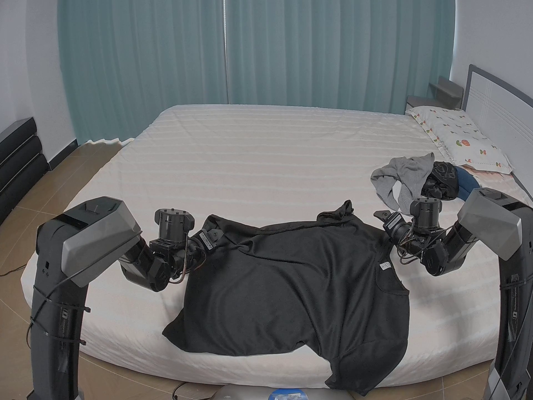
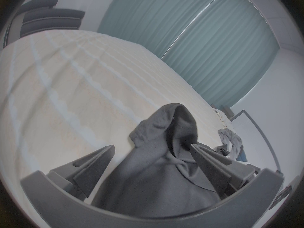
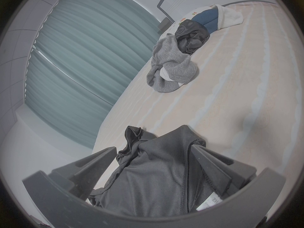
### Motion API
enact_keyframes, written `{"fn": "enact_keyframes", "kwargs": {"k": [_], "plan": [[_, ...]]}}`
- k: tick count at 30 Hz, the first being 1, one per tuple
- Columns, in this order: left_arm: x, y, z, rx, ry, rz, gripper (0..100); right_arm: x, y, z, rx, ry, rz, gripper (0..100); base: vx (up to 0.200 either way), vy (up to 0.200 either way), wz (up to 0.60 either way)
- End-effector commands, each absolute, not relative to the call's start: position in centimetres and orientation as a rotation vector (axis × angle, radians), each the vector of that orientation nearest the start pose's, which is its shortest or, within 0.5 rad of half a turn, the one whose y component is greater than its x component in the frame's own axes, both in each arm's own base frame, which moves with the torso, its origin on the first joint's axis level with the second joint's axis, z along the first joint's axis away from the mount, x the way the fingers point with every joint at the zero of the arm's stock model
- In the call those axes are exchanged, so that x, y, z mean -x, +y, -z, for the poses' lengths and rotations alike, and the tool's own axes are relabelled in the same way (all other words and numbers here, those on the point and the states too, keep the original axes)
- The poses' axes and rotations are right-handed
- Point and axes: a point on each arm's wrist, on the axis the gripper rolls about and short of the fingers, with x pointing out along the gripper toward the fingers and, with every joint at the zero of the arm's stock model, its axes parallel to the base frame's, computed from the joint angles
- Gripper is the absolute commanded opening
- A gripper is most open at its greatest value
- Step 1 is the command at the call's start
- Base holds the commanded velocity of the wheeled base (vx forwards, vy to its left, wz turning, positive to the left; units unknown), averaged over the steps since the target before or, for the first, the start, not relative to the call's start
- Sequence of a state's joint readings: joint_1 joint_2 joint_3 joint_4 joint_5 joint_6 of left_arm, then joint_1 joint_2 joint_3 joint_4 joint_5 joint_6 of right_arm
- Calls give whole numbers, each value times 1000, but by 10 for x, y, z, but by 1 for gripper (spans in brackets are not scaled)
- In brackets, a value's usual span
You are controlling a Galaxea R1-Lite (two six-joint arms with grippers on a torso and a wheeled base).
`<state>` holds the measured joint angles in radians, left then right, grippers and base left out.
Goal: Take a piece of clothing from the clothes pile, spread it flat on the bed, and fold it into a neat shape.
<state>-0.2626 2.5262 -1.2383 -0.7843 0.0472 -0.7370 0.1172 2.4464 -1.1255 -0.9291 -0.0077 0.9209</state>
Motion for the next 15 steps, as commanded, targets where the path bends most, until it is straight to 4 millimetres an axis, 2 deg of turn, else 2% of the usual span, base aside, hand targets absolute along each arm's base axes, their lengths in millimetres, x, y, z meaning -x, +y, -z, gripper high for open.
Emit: {"fn": "enact_keyframes", "kwargs": {"k": [1, 5, 6, 11, 15], "plan": [[-467, -122, 49, 618, 506, -20, 100, -436, 61, 0, -877, 427, 65, 100, 0, 0, 0], [-477, -119, 50, 625, 469, -31, 100, -435, 66, -1, -874, 431, 55, 100, 0, 0, 0], [-480, -118, 52, 628, 461, -31, 0, -435, 66, 0, -873, 433, 56, 100, 0, 0, 0], [-496, -117, 66, 622, 392, -95, 0, -435, 66, 0, -873, 431, 59, 100, 0, 0, 0], [-512, -112, 49, 633, 275, -156, 0, -434, 66, 0, -873, 429, 59, 100, 0, 0, 0]]}}
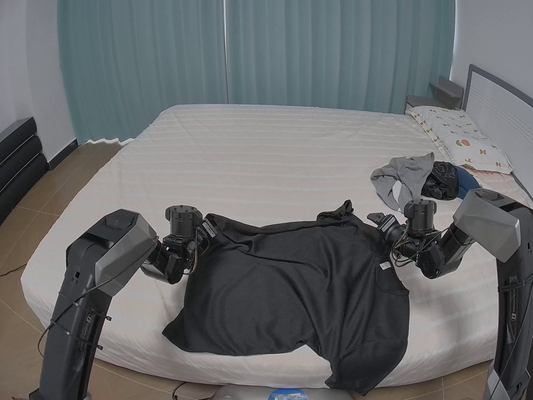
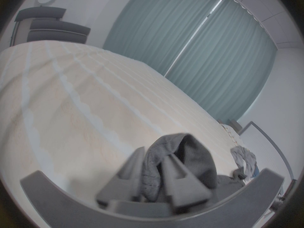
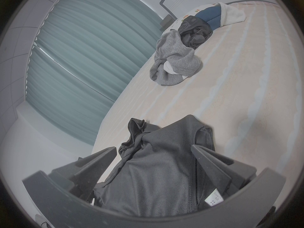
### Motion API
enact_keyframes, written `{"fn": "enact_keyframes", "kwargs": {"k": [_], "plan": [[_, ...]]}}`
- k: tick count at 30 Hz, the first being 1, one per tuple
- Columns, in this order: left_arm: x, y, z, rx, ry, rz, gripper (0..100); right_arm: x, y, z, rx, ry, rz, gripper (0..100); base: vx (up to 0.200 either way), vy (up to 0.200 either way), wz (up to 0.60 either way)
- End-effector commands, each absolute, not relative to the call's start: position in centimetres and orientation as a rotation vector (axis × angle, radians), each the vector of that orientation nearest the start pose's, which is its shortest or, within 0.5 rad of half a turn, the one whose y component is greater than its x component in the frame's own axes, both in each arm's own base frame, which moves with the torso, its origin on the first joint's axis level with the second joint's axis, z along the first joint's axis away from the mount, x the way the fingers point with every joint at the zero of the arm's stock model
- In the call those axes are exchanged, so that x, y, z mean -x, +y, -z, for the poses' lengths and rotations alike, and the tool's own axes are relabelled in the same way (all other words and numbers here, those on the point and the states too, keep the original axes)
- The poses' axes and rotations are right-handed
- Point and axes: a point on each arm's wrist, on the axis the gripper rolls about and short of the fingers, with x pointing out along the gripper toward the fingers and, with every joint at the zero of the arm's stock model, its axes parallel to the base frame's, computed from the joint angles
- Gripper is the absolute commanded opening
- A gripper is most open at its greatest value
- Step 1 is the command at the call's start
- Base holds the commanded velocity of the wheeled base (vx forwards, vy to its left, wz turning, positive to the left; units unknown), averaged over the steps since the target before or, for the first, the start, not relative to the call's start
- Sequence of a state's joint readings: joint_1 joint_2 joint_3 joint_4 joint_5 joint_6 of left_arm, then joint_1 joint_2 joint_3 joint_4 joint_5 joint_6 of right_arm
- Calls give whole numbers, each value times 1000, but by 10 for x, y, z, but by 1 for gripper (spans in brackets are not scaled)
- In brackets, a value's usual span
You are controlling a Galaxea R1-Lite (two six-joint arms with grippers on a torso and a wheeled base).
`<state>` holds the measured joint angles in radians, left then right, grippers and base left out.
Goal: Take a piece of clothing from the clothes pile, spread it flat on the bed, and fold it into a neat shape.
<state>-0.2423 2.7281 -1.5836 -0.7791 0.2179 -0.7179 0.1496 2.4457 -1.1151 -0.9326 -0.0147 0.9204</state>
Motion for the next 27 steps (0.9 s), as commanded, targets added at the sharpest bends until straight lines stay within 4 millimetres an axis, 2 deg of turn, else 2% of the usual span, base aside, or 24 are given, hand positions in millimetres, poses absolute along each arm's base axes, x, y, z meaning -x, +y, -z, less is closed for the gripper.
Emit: {"fn": "enact_keyframes", "kwargs": {"k": [1, 6, 7, 10, 12, 15, 20, 21, 27], "plan": [[-513, -112, 49, 633, 271, -158, 0, -434, 66, 0, -873, 429, 59, 100, 0, 0, 0], [-527, -101, 8, 661, 147, -158, 0, -434, 66, 1, -872, 430, 61, 100, 0, 0, 0], [-527, -101, 8, 661, 147, -158, 0, -434, 66, 1, -872, 430, 61, 100, 0, 0, 0], [-535, -90, -11, 614, 87, -151, 0, -434, 66, 1, -872, 430, 61, 100, 0, 0, 0], [-539, -85, -13, 591, 70, -151, 0, -434, 66, 1, -872, 430, 61, 100, 0, 0, 0], [-544, -78, 1, 567, 74, -167, 0, -434, 66, 1, -872, 430, 61, 100, 0, 0, 0], [-546, -76, 10, 561, 88, -173, 0, -434, 66, 1, -872, 429, 63, 100, 0, 0, 0], [-546, -76, 11, 560, 91, -174, 100, -434, 66, 1, -871, 429, 62, 100, 0, 0, 0], [-546, -76, 10, 558, 92, -174, 100, -435, 66, -2, -872, 422, 59, 100, 0, 0, 0]]}}
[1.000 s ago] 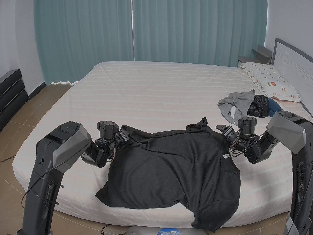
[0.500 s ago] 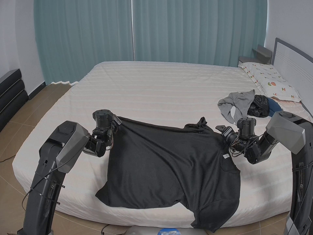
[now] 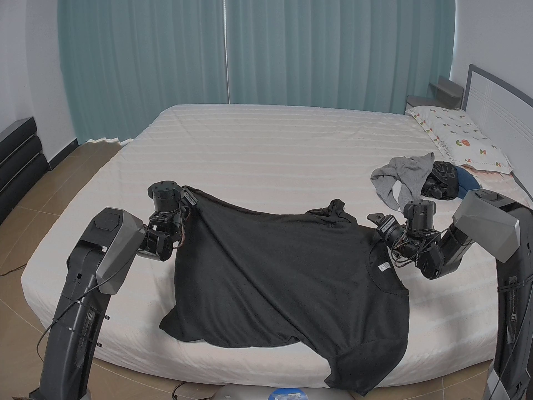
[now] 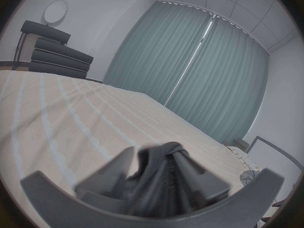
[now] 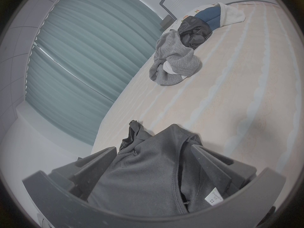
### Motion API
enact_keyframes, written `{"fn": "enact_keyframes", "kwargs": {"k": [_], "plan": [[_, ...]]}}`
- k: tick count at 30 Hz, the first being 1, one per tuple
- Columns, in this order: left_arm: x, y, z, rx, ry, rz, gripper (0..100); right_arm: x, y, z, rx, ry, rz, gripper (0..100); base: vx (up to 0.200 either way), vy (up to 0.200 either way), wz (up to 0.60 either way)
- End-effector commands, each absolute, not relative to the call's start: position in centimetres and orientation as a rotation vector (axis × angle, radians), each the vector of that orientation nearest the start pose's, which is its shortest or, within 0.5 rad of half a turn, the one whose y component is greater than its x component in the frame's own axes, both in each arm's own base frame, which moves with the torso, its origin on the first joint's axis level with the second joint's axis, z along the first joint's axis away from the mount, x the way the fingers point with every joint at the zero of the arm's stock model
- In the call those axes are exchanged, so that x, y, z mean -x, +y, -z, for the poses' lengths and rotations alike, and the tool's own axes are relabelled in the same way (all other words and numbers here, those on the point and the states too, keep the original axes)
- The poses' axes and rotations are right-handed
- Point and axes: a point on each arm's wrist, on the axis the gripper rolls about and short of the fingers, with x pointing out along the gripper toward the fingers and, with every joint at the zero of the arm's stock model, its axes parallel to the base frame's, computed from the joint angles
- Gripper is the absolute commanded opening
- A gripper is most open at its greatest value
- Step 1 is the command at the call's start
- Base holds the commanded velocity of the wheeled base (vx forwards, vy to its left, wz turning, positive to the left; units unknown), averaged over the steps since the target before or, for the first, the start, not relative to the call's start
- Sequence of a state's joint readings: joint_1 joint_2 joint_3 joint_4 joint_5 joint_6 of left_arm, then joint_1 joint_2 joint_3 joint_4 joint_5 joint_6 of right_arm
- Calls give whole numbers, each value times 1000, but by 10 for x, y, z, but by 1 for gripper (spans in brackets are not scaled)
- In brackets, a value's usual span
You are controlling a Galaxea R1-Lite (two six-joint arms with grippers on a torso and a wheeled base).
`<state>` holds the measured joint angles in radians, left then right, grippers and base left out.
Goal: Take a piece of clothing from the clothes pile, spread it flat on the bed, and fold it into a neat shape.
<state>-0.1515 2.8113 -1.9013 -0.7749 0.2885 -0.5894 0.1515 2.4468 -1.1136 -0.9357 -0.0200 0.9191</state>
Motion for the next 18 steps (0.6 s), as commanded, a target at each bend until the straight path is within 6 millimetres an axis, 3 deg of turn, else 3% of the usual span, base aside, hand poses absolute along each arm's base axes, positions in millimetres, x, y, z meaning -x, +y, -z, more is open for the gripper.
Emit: {"fn": "enact_keyframes", "kwargs": {"k": [1, 8, 14, 18], "plan": [[-545, -74, 10, 557, 96, -179, 100, -434, 66, -3, -872, 421, 58, 100, 0, 0, 0], [-528, -69, 17, 532, 179, -201, 100, -431, 66, -6, -870, 414, 54, 100, 0, 0, 0], [-486, -62, -1, 538, 346, -77, 100, -429, 65, -11, -871, 407, 52, 100, 0, 0, 0], [-465, -56, -1, 551, 426, -52, 100, -427, 65, -14, -871, 407, 49, 100, 0, 0, 0]]}}
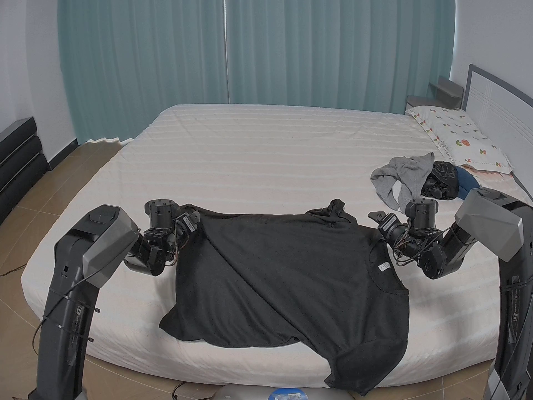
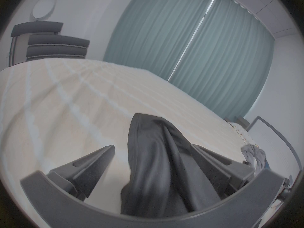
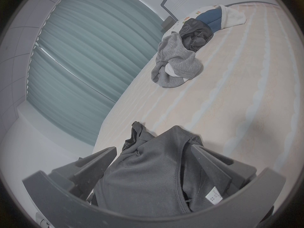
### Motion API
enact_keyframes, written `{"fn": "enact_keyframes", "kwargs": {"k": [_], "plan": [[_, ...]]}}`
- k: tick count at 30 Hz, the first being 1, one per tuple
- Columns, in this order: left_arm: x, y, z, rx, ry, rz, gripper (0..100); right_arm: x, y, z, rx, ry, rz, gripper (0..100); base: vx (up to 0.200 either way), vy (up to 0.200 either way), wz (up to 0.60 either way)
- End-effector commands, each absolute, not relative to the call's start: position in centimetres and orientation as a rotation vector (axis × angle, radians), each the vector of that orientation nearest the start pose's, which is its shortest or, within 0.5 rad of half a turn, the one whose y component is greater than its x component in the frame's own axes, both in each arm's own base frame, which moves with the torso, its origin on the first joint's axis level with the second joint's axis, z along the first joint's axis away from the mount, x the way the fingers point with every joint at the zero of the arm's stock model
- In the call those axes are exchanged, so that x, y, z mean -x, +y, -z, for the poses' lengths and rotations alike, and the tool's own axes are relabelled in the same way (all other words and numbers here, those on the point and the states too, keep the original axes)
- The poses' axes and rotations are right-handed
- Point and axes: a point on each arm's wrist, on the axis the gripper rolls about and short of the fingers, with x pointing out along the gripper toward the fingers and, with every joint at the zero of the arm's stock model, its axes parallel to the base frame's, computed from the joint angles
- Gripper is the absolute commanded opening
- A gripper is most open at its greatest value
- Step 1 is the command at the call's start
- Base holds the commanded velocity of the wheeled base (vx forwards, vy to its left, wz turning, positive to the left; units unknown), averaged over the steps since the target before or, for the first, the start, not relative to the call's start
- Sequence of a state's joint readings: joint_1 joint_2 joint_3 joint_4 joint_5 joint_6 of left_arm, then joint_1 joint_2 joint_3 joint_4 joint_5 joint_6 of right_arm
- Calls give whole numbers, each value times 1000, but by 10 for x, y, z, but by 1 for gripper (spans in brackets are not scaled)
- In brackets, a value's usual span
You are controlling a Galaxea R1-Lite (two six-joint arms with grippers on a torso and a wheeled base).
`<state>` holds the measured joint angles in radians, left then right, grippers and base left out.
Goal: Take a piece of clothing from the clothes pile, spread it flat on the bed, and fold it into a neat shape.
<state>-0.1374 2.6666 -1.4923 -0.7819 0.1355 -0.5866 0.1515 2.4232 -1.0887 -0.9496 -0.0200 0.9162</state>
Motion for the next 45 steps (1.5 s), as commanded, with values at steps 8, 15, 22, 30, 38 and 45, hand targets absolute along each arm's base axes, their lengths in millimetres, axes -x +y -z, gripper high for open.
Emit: {"fn": "enact_keyframes", "kwargs": {"k": [8, 15, 22, 30, 38, 45], "plan": [[-422, -53, -16, 630, 473, -35, 100, -425, 65, -21, -867, 393, 41, 100, 0, 0, 0], [-373, -56, -40, 728, 525, -50, 100, -421, 73, -56, -850, 352, -17, 100, 0, 0, 0], [-336, -60, -45, 812, 584, -70, 100, -395, 74, -52, -793, 454, 20, 100, 0, 0, 0], [-303, -54, -48, 900, 599, -99, 100, -325, 64, -40, -778, 509, 12, 100, 0, 0, 0], [-277, -62, -32, 908, 661, -74, 100, -291, 71, -27, -772, 533, -28, 100, -25, 0, 0], [-266, -61, -21, 974, 752, -61, 100, -269, 66, -22, -783, 539, -75, 100, -200, 0, 0]]}}
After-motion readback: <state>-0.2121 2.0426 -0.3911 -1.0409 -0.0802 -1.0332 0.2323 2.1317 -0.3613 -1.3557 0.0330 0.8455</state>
